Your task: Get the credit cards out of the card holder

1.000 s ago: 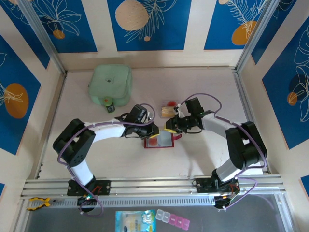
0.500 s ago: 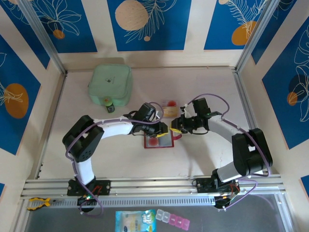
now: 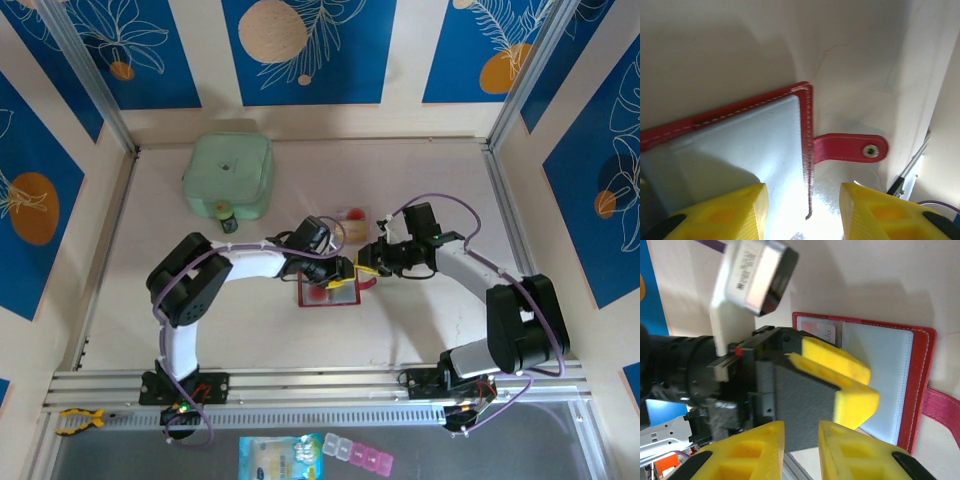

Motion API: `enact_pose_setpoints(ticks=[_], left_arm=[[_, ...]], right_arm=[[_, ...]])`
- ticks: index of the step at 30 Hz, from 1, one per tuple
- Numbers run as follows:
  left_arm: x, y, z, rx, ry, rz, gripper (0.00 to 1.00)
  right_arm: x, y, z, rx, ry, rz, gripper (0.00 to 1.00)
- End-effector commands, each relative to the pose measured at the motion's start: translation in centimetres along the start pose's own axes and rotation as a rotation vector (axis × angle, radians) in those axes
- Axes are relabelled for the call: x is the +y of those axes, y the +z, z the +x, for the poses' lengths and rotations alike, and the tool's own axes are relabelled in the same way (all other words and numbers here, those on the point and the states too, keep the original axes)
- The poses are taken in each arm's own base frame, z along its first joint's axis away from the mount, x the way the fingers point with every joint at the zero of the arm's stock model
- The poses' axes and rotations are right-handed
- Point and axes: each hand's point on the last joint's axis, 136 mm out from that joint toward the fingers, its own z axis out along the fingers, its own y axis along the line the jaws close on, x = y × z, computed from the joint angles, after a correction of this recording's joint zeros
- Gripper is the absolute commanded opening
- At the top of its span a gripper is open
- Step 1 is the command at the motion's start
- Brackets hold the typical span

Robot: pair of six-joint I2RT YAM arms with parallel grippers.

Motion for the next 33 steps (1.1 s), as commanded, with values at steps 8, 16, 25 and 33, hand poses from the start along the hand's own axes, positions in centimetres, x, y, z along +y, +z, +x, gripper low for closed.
enact_pose_setpoints(ticks=[8,16,25,33], left_arm=[[-1.5,-0.6,-0.3,-0.012,0.031,0.030,0.41],[-0.6,-3.7,-1.1,-0.090,0.036,0.015,0.39],[3.3,-7.0,-1.0,-0.144,-0.017,-0.036,0.32],[6.2,-8.2,0.0,-0.142,-0.043,-0.093,0.20]], right_arm=[[-0.3,-0.4,1.0,0.004,0.020,0.009,0.25],[-0.3,0.2,1.0,0.009,0.027,0.009,0.25],[0.1,3.1,1.4,0.083,0.024,0.038,0.25],[0.6,6.5,2.0,0.156,0.001,0.088,0.24]])
